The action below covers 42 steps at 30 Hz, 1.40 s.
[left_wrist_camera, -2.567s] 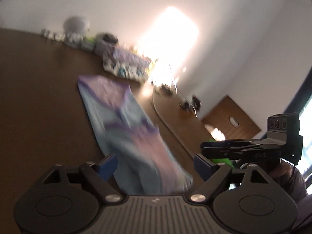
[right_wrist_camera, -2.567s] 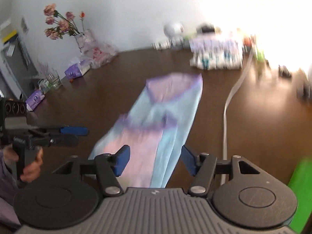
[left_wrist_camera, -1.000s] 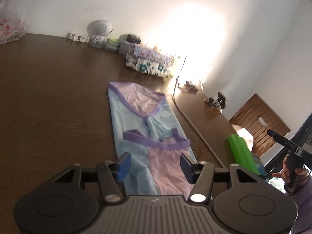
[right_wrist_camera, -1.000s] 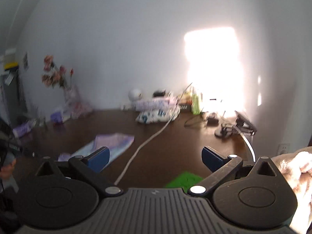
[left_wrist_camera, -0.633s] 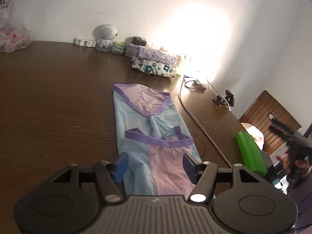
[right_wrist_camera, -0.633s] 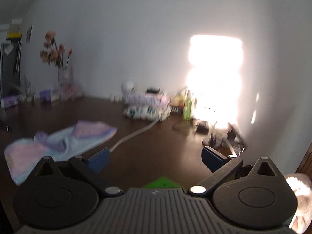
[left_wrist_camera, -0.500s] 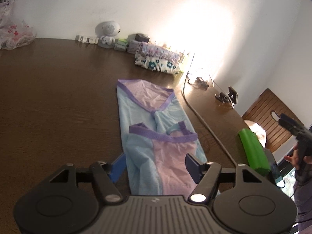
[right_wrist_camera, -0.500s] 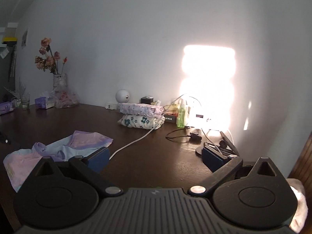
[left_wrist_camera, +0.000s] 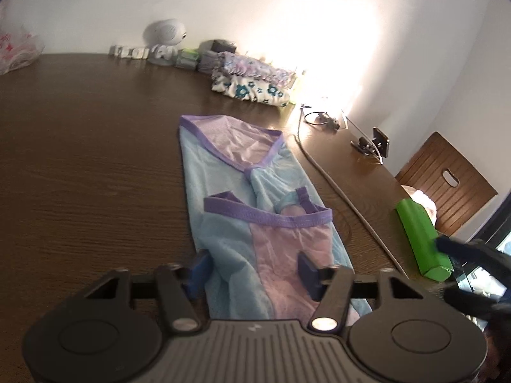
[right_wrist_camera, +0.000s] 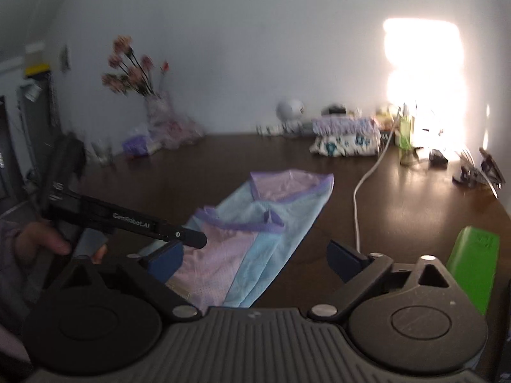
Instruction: Fold clothes
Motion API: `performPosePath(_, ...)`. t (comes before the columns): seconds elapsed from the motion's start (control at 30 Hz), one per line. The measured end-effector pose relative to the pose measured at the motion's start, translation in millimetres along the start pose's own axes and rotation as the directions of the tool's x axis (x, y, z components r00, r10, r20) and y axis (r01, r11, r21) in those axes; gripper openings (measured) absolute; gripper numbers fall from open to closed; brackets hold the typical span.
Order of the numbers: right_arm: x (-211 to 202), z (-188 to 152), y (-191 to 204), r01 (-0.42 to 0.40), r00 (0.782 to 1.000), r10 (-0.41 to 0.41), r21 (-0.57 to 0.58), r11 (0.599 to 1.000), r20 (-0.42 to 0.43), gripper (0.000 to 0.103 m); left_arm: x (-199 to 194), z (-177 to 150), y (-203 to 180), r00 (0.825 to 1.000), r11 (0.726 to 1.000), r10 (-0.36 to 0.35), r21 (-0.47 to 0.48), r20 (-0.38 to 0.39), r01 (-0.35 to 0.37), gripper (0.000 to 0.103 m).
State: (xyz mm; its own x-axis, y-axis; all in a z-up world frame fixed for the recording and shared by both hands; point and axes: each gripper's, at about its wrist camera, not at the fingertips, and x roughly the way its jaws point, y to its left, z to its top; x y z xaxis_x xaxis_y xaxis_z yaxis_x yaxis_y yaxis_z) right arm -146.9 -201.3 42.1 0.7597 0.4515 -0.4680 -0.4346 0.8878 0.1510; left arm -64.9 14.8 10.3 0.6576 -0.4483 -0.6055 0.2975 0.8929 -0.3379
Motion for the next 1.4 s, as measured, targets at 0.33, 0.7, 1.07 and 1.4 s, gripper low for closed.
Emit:
performPosePath(0.33,51,-10,23,-0.019,0.984,0.018,-0.003,1.0,-0.175,0.034,-5,-5,1,0.998,1.0,0.016,-0.015,0.063,-0.015,0.013)
performPosePath(0.7,31,2,28,-0.005,0.993,0.005,-0.005,1.0,-0.117,0.03,1,7,5,0.992,0.997,-0.078,0.026,0.103,0.076,0.015)
performPosePath(1.07,33,1,28,-0.017,0.993,0.013,-0.034,0.999,-0.118,0.049,18,18,24,0.996,0.999,-0.044,-0.009,0.08,0.045,0.035)
performPosePath(1.4,-1,-9,17,-0.179,0.977,0.166,-0.098,0.979,-0.131,0.059,-64,-22,-4,0.989,0.93,-0.144,0.341,-0.014,0.14,0.069)
